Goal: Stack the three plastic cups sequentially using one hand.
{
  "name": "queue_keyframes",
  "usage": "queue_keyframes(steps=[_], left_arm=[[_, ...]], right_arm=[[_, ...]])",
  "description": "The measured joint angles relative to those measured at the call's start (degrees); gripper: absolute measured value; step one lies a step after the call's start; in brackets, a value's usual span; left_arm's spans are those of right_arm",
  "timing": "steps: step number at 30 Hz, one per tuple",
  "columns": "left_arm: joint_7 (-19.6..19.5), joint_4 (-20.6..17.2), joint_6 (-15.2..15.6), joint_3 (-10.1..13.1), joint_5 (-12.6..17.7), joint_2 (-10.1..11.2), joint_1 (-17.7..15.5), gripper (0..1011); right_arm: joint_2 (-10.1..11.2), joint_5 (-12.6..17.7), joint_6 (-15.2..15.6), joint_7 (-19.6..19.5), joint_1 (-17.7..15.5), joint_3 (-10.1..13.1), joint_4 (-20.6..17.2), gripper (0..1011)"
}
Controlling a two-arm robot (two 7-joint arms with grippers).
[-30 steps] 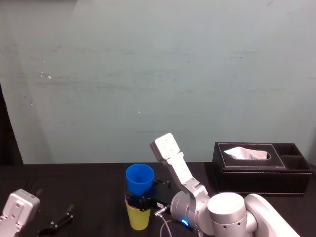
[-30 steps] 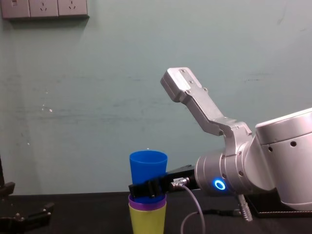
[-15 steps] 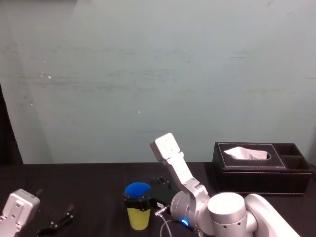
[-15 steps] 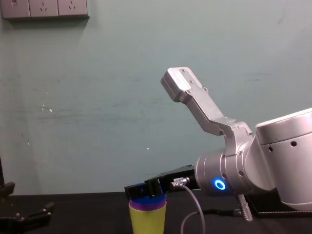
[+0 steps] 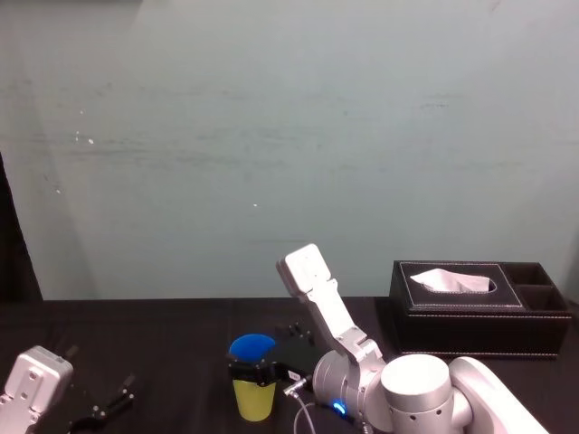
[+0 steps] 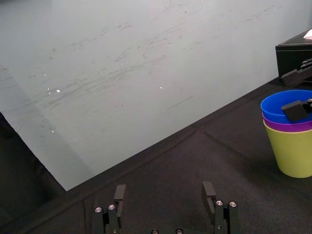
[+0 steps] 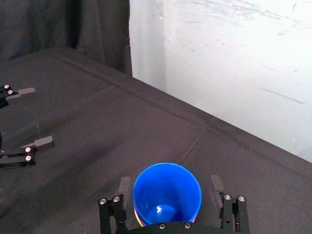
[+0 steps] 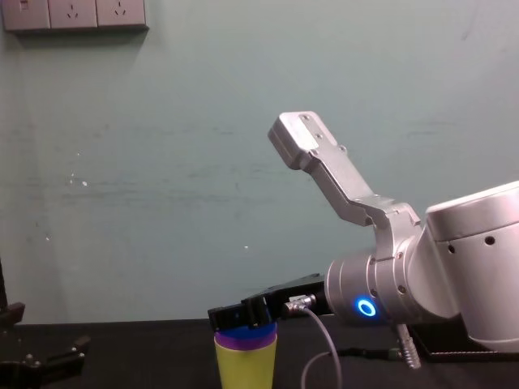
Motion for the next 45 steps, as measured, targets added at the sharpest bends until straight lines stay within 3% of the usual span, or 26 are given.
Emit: queue_keyframes(steps=[13, 25, 35, 45], left_arm=[[0.0, 0.0, 0.0, 0.0, 0.0, 0.0, 0.0, 1000], [0.0, 0.0, 0.0, 0.0, 0.0, 0.0, 0.0, 1000], [0.0, 0.0, 0.0, 0.0, 0.0, 0.0, 0.0, 1000], [0.0, 0.0, 0.0, 0.0, 0.0, 0.0, 0.0, 1000]], right_arm=[[0.0, -0.1, -3.6, -3.1, -2.0, 1.9, -1.8, 1002], [-0.9, -0.5, -11.3, -9.9, -7.1, 6.8, -4.7, 1002], [-0.5, -4.4, -19.2, -15.0, -10.6, 9.3, -2.7, 1002], [-0.5, -9.4, -23.5, -20.7, -11.9, 10.8, 0.3, 1002]])
